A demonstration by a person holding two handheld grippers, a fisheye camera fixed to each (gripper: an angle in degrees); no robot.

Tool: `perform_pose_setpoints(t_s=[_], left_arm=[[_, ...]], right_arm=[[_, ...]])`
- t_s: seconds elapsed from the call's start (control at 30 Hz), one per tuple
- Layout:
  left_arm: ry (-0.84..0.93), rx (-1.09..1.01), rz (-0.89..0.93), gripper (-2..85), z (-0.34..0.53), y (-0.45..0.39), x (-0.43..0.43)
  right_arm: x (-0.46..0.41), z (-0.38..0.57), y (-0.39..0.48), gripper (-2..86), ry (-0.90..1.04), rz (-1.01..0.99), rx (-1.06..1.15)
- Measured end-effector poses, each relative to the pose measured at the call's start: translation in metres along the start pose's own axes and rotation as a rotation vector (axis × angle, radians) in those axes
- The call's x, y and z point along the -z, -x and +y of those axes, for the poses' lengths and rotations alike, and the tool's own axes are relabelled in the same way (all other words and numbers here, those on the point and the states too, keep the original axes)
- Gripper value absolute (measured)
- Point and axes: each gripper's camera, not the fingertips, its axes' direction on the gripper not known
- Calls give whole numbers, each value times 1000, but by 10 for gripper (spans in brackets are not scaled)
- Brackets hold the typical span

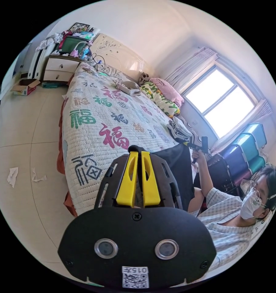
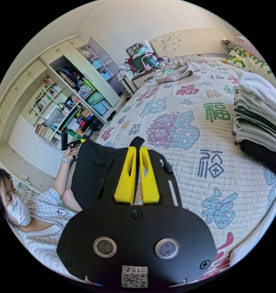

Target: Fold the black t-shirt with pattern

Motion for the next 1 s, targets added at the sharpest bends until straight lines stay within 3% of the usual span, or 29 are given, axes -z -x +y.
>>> perform_pose_setpoints(t_s=[0.23, 0.43, 0.63, 0.73, 0.83, 0.9, 1.0], left_arm=[[-111, 5, -90, 5, 21, -4, -23], [27, -1, -340, 18, 39, -10, -103], [3, 25, -560, 114, 67, -19, -109], [-23, -88, -516, 112, 87, -45, -94], [75, -290, -355, 108, 118, -90, -106], [256, -436, -130, 108, 150, -126, -136], [441, -595, -61, 109, 185, -171, -178]], right_arm=[[-22, 17, 5, 2, -97, 26, -46], [-95, 37, 1, 35, 99, 205, -92], [-69, 71, 24, 58, 16, 287, -84], [-55, 98, 62, 59, 44, 112, 114], [-60, 136, 123, 66, 161, -8, 376], [-74, 170, 173, 78, 271, 37, 567], [-98, 207, 215, 86, 381, 48, 726]])
